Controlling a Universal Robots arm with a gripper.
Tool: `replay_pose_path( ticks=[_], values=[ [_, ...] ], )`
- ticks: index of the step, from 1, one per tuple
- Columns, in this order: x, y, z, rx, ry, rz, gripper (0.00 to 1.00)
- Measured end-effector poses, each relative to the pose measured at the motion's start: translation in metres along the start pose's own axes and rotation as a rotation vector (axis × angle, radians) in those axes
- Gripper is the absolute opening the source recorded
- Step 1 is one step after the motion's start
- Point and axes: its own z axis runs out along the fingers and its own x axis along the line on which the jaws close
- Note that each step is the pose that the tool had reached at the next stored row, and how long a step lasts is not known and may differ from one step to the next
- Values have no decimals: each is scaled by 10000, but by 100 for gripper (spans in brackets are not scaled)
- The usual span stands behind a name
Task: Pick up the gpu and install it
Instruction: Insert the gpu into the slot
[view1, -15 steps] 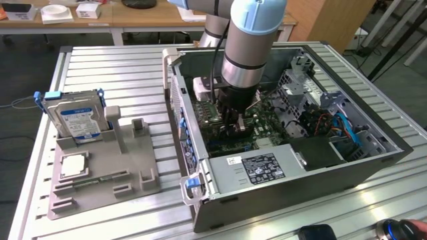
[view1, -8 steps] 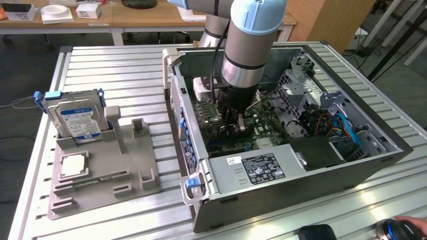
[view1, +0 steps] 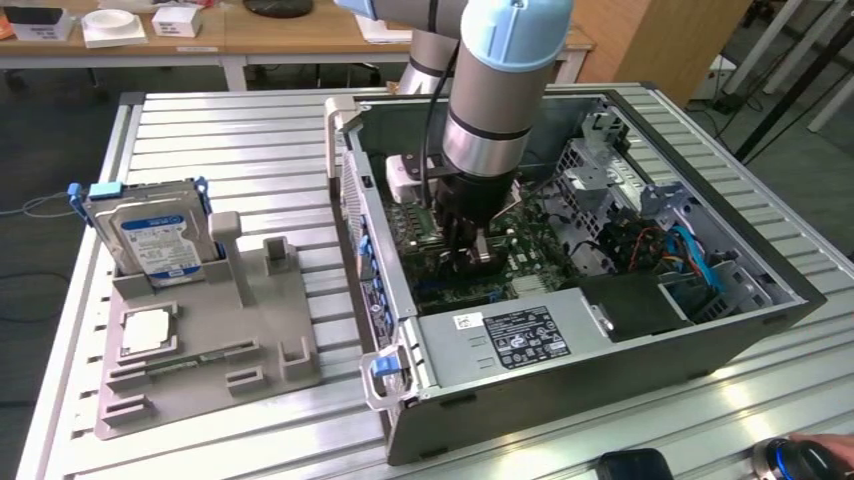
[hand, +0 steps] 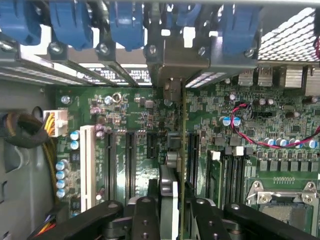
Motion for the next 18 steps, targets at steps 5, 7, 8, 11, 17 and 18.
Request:
replay_pose_path(
  ticks=[5, 7, 8, 11, 17, 18],
  values=[
    [1, 2, -5, -5, 11, 3, 37],
    [1, 0, -6, -5, 12, -1, 37],
    [1, 0, -6, -5, 12, -1, 37],
    [1, -1, -6, -6, 13, -2, 37],
    [1, 0, -6, -5, 13, -1, 37],
    [1, 0, -6, -5, 13, -1, 37]
  ],
)
